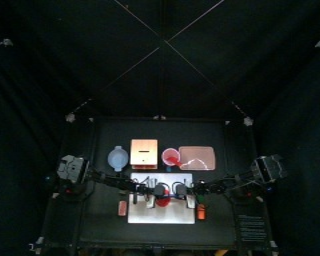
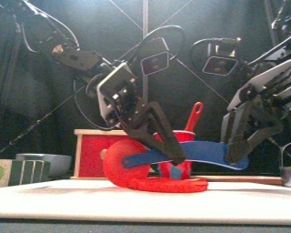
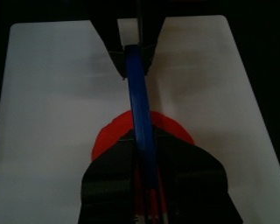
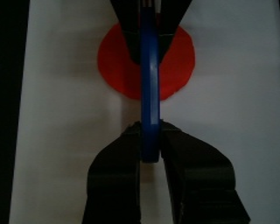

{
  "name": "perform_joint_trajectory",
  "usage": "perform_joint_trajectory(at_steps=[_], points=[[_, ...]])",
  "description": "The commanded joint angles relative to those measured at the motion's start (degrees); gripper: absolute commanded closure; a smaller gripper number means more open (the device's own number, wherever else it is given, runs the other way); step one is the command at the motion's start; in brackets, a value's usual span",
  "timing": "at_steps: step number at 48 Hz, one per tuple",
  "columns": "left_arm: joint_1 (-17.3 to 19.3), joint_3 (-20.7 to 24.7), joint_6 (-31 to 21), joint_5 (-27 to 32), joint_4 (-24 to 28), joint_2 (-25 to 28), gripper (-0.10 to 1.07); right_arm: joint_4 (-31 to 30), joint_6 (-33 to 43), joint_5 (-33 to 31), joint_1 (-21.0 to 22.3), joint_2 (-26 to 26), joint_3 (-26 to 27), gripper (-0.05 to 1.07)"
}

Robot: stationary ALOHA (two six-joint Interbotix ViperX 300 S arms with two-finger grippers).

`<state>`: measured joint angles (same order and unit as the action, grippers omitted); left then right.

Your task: Cut dough with pizza cutter

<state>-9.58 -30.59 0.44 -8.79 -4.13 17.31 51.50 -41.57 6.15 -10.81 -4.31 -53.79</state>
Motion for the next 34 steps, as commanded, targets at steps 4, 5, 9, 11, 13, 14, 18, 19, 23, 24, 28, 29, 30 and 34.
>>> perform_joint_trajectory(at_steps=[4, 5, 9, 11, 13, 14, 18, 19, 23, 24, 28, 29, 30, 34], points=[[-0.35, 2.37, 0.18, 0.18, 0.0, 0.88, 0.52, 0.53, 0.0, 0.26, -0.62, -3.08, -0.7, 0.66], [-0.35, 2.46, 0.18, 0.18, 0.09, 1.05, 0.52, 0.62, 0.0, 0.18, -0.7, -3.25, -0.88, 0.66], [-0.18, 3.08, 0.26, 0.18, 0.09, 1.67, 0.52, 1.05, 0.0, 0.26, -0.88, -3.87, -1.58, 0.66], [-0.09, 3.52, 0.26, 0.18, 0.0, 1.93, 0.52, 1.14, 0.0, 0.26, -0.88, -4.13, -1.93, 0.66], [-0.09, 3.87, 0.26, 0.18, 0.0, 2.2, 0.52, 1.41, 0.0, 0.18, -1.05, -4.39, -2.29, 0.66], [-0.09, 4.04, 0.26, 0.18, 0.09, 2.29, 0.52, 1.41, 0.0, 0.26, -1.05, -4.48, -2.46, 0.66], [-0.09, 4.75, 0.18, 0.18, 0.0, 2.72, 0.52, 1.76, 0.0, 0.26, -1.32, -5.01, -3.08, 0.66], [-0.09, 4.92, 0.18, 0.18, 0.09, 2.9, 0.52, 1.76, 0.0, 0.18, -1.32, -5.19, -3.25, 0.66], [-0.09, 5.71, 0.26, 0.18, 0.09, 3.43, 0.52, 1.85, 0.0, 0.26, -1.58, -5.62, -3.78, 0.66], [-0.09, 5.8, 0.26, 0.18, 0.0, 3.52, 0.52, 1.85, 0.0, 0.26, -1.58, -5.71, -4.04, 0.66], [-0.09, 6.59, 0.26, 0.18, 0.0, 4.22, 0.52, 2.02, 0.0, 0.18, -1.93, -6.15, -4.66, 0.66], [-0.09, 6.77, 0.26, 0.18, 0.0, 4.31, 0.52, 2.02, 0.0, 0.18, -1.85, -6.24, -4.75, 0.66], [-0.09, 7.03, 0.26, 0.18, 0.0, 4.39, 0.52, 2.11, 0.0, 0.18, -1.93, -6.42, -4.92, 0.66], [-0.09, 7.82, 0.26, 0.18, 0.0, 5.01, 0.52, 2.11, 0.0, 0.18, -2.2, -6.94, -5.54, 0.66]])
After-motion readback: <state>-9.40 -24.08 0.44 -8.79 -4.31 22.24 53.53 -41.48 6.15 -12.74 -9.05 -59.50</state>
